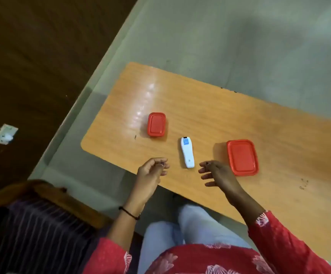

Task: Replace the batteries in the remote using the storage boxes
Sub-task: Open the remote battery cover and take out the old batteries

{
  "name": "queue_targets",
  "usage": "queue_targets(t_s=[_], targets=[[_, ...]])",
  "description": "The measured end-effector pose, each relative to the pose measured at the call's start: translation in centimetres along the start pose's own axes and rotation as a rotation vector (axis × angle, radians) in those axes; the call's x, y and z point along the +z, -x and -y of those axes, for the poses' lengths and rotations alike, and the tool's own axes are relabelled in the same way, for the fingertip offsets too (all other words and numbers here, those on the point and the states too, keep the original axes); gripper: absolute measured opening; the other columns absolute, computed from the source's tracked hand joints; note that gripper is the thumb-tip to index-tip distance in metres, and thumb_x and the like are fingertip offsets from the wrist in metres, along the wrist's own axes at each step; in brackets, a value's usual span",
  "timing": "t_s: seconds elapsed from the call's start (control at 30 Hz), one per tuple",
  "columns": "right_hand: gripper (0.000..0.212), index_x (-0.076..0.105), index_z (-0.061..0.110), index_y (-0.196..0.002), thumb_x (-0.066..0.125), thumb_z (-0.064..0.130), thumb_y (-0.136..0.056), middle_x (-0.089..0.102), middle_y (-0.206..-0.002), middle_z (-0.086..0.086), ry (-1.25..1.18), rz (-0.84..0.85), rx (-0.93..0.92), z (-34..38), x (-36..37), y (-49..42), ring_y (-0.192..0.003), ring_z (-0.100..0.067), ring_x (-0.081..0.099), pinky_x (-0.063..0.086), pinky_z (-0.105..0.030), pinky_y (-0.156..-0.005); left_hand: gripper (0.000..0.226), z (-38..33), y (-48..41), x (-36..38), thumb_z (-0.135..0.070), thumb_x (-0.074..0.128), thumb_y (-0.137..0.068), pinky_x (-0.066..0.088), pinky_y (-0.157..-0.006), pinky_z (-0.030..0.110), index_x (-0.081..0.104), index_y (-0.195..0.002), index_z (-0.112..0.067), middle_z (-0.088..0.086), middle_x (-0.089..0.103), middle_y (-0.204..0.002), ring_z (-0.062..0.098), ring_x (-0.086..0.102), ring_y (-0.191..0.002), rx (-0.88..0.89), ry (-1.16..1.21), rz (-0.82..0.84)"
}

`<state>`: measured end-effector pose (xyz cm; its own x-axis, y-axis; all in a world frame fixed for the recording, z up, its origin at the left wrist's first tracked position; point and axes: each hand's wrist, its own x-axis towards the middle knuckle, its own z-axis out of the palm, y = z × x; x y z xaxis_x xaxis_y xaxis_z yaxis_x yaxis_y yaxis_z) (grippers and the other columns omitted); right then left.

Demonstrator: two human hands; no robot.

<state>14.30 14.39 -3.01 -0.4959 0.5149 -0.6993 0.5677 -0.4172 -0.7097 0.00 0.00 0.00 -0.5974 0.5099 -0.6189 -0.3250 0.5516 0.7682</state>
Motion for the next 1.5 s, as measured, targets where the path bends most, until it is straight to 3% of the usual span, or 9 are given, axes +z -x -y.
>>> queue_targets(t_s=[0.47,0.63,0.77,0.87,0.97,1.07,1.23,1.4,1.5], targets=[[0.02,0.064,0.011,-0.101,0.046,0.01,-0.093,0.064,-0.09,-0.005,-0.24,-0.518,0.153,-7.8,7.7,-11.4,-0.077,-0.017,0.058,0.049,-0.033,-0.062,0.019,6.0,-16.9,-2.3,-0.019,0.044,-0.098,0.044,-0.071,0.026,0.063,-0.097,-0.023,-0.002,0.068,-0.094,0.012,0.062,-0.083,-0.098,-0.237,0.375],[0.042,0.053,0.015,-0.125,0.064,0.025,-0.085,0.055,-0.122,-0.006,0.057,-0.645,0.104,-14.0,9.1,-18.9,-0.112,-0.023,0.05,0.045,-0.037,-0.09,0.019,11.0,-22.1,-0.8,-0.018,0.045,-0.097,0.046,-0.071,0.024,0.063,-0.1,-0.022,-0.002,0.068,-0.097,0.013,0.062,-0.087,-0.039,-0.228,0.385],[0.072,0.041,0.021,-0.137,0.071,0.04,-0.075,0.045,-0.129,-0.005,0.424,-0.737,-0.071,-17.3,10.4,-23.5,-0.115,-0.027,0.041,0.037,-0.039,-0.093,0.02,15.9,-24.6,0.6,-0.019,0.046,-0.097,0.048,-0.077,0.027,0.065,-0.101,-0.023,-0.002,0.07,-0.101,0.015,0.064,-0.094,0.011,-0.169,0.372],[0.063,0.044,0.02,-0.132,0.068,0.042,-0.078,0.047,-0.121,-0.005,0.632,-0.834,-0.188,-19.3,11.3,-25.5,-0.109,-0.027,0.044,0.035,-0.04,-0.087,0.021,19.5,-25.5,1.5,-0.017,0.047,-0.096,0.049,-0.082,0.032,0.066,-0.101,-0.024,-0.002,0.071,-0.103,0.016,0.066,-0.094,0.095,-0.099,0.34],[0.05,0.051,0.014,-0.122,0.067,0.036,-0.08,0.048,-0.116,-0.009,0.534,-0.89,-0.296,-20.5,11.9,-25.5,-0.107,-0.029,0.044,0.033,-0.038,-0.087,0.022,21.5,-25.0,1.8,-0.013,0.046,-0.096,0.05,-0.081,0.03,0.065,-0.101,-0.023,-0.001,0.069,-0.104,0.015,0.065,-0.092,0.235,-0.022,0.336],[0.05,0.052,0.011,-0.122,0.068,0.033,-0.08,0.045,-0.114,-0.009,0.307,-0.854,-0.465,-21.9,13.5,-22.6,-0.107,-0.026,0.044,0.038,-0.034,-0.089,0.02,22.6,-23.3,1.3,-0.011,0.045,-0.097,0.05,-0.078,0.03,0.058,-0.108,-0.021,0.004,0.065,-0.109,0.018,0.063,-0.094,0.343,0.096,0.375],[0.048,0.054,0.017,-0.12,0.074,0.026,-0.077,0.047,-0.108,0.0,0.116,-0.688,-0.729,-23.3,17.3,-13.0,-0.092,-0.001,0.051,0.039,-0.005,-0.07,0.047,22.5,-17.6,-1.9,-0.023,0.055,-0.093,0.055,-0.08,0.041,0.04,-0.137,-0.016,0.008,0.06,-0.123,0.027,0.062,-0.107,0.415,0.326,0.46],[0.05,0.063,0.015,-0.115,0.079,0.002,-0.069,0.06,-0.107,-0.003,-0.065,-0.496,-0.865,-23.4,16.9,-5.9,-0.095,-0.017,0.061,0.056,-0.025,-0.074,0.026,21.2,-12.1,-5.9,-0.004,0.057,-0.089,0.059,-0.064,0.031,0.053,-0.114,-0.009,0.016,0.058,-0.107,0.024,0.061,-0.087,0.483,0.405,0.482],[0.057,0.054,0.013,-0.123,0.068,-0.011,-0.074,0.062,-0.102,-0.007,-0.475,-0.335,-0.92,-22.6,16.0,-4.5,-0.093,-0.018,0.062,0.056,-0.037,-0.086,0.03,21.7,-11.1,-6.3,0.006,0.06,-0.084,0.059,-0.059,0.026,0.054,-0.11,-0.007,0.015,0.062,-0.102,0.019,0.065,-0.077,0.47,0.392,0.521]])
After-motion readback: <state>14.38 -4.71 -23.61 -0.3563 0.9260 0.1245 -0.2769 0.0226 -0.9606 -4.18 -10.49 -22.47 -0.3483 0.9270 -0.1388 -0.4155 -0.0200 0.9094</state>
